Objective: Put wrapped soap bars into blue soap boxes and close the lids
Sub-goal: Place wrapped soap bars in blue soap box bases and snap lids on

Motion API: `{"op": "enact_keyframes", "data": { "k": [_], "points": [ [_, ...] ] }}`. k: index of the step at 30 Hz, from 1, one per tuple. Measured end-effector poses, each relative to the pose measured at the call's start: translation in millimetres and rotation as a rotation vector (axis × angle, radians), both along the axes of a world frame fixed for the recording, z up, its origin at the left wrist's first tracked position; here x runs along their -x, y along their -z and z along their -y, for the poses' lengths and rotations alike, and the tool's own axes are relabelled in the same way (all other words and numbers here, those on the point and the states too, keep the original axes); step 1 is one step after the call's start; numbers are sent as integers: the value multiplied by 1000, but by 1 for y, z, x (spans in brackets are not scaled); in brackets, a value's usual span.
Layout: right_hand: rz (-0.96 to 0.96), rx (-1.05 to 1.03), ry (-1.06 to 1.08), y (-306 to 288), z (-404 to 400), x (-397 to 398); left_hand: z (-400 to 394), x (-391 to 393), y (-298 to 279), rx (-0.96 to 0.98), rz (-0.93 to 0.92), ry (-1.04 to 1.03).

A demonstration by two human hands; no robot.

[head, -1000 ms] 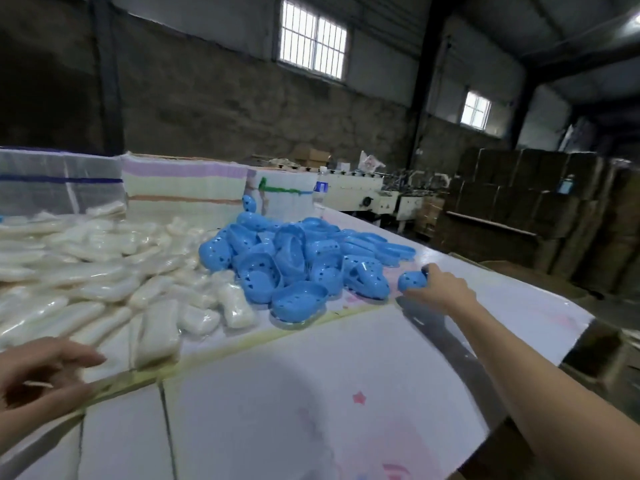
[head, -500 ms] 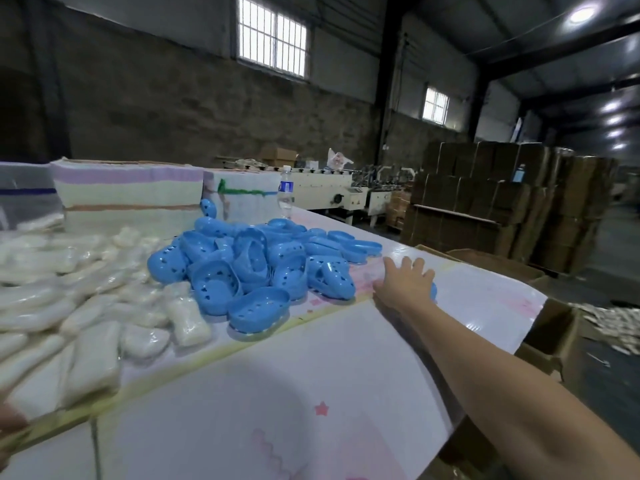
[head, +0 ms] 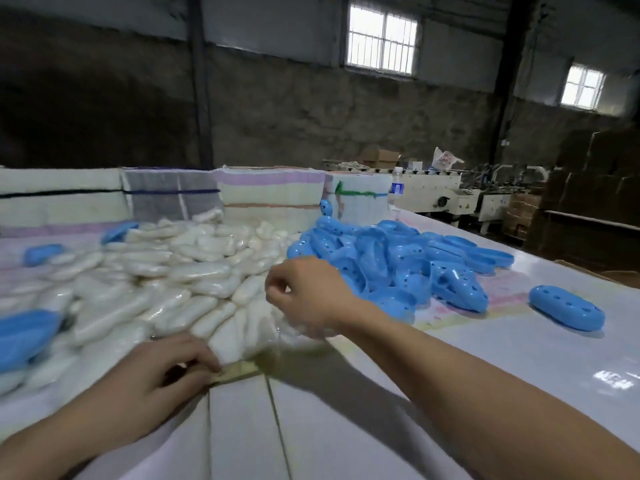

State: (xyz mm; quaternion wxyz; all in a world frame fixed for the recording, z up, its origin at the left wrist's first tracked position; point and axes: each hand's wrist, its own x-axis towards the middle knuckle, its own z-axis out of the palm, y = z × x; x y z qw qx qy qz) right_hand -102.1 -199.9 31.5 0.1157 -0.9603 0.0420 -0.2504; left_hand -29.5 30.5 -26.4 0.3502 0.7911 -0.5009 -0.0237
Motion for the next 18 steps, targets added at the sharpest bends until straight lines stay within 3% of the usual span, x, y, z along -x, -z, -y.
{"op": "enact_keyframes", "data": {
  "k": [4,7,10,18],
  "points": [
    [35,-172,-188,2,-59,-39,-11,-4,-8,75,18,-83],
    [107,-364,-195,25,-73,-53,-13,-8,-7,98,54,-122],
    [59,-255,-234,49,-70,-52,-12,-9,-9,117,96,-164],
    [69,-273,-269,50,-69,-51,-21,-14,-19,160,134,-333]
  ]
}}
